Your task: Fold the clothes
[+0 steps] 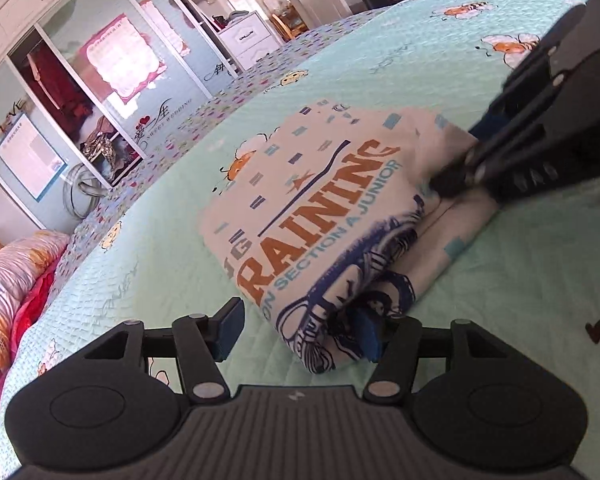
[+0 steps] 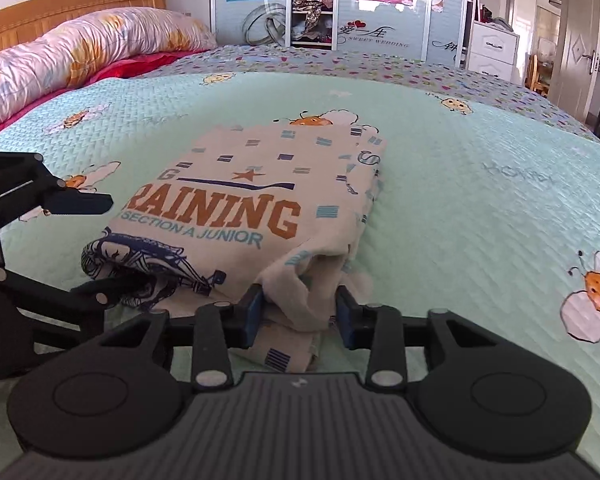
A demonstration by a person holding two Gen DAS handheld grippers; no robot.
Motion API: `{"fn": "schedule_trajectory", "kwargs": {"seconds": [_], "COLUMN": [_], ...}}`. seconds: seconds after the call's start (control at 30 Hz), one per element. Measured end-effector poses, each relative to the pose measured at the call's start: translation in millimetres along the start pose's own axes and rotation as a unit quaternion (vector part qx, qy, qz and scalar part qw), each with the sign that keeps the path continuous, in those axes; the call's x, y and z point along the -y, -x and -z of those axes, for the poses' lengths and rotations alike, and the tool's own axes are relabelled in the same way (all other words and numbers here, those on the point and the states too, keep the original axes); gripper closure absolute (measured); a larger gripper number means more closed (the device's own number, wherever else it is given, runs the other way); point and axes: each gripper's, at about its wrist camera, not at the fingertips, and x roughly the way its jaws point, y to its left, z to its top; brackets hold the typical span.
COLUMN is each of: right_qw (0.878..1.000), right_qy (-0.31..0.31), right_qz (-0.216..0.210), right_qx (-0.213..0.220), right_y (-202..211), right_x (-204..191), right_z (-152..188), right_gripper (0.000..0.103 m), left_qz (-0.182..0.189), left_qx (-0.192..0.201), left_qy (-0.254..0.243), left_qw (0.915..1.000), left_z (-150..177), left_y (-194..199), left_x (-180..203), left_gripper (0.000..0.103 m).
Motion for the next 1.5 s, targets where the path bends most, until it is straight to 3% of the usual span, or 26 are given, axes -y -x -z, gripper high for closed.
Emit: {"fn": "schedule_trajectory", "kwargs": {"seconds": [0.03,0.07,0.13,0.27,0.3,0.43,0.5,0.57,0.63,0.73,0.83,0.9,0.97,1.03,1.07,1.17,1.27,1.33,1.4,1.5], "right_qw": [1.000,1.000,0.999,0.995,0.995,0.990,0.985,0.983,0.985,0.982,0.976,0.976,0.976,0.982,0.986,0.983,0.988,0.988,0.986,0.985], "right_qy": [-0.009,-0.020,-0.045,-0.085,-0.090,-0.127,-0.161,-0.172,-0.170,-0.185,-0.202,-0.198,-0.192,-0.172,-0.165,-0.182,-0.149,-0.136,-0.129,-0.149], "right_qz": [-0.003,-0.008,-0.023,-0.050,-0.052,-0.048,-0.059,-0.058,-0.042,-0.026,-0.044,-0.060,-0.091,-0.071,-0.039,-0.002,-0.007,-0.034,-0.067,-0.074], "right_qx": [0.004,0.008,0.019,0.030,0.015,-0.044,-0.031,-0.017,0.007,0.039,0.062,0.066,0.055,0.017,0.000,-0.006,0.043,0.070,0.078,0.036], "right_y": [2,7,25,56,49,11,20,38,58,79,77,67,48,23,13,15,45,52,47,15], "right_x": [2,3,5,9,10,19,24,24,27,37,40,35,27,24,27,41,24,11,1,10], "right_z": [-1,-2,-5,-11,-8,16,17,13,10,2,-9,-16,-17,-11,-5,9,-1,-11,-20,-20], "right_gripper": [0.092,0.093,0.094,0.094,0.093,0.093,0.084,0.044,0.035,0.035,0.036,0.039,0.049,0.057,0.064,0.065,0.064,0.064,0.062,0.061], "left_qz": [0.004,0.006,0.010,0.029,0.033,0.027,0.036,0.037,0.033,0.051,0.074,0.096,0.123,0.133,0.132,0.130,0.146,0.151,0.162,0.170], "left_qx": [0.001,0.003,0.010,0.007,-0.004,-0.026,-0.027,-0.019,-0.002,0.031,0.059,0.046,0.017,-0.005,-0.002,0.006,0.054,0.068,0.052,0.003], "left_qy": [0.003,0.006,0.013,-0.001,-0.016,-0.046,-0.037,-0.037,-0.031,-0.014,-0.007,-0.002,0.001,0.003,0.010,0.021,0.029,0.024,0.015,0.022], "left_qw": [1.0000,1.0000,0.9998,0.9995,0.9993,0.9982,0.9983,0.9984,0.9990,0.9981,0.9955,0.9943,0.9923,0.9911,0.9913,0.9913,0.9874,0.9860,0.9852,0.9851], "left_z": [0,1,1,7,12,19,16,16,15,6,-5,-6,-1,12,17,17,2,-12,-17,-5], "left_y": [4,8,18,31,25,10,20,30,43,54,52,32,12,-1,2,21,38,34,17,-9], "left_x": [-3,-7,-17,-22,-15,3,-2,-9,-16,-25,-26,-21,-16,-14,-15,-24,-27,-19,-7,0], "left_gripper": [0.080,0.088,0.093,0.093,0.089,0.090,0.088,0.082,0.073,0.069,0.061,0.061,0.061,0.061,0.061,0.062,0.059,0.051,0.050,0.049]}}
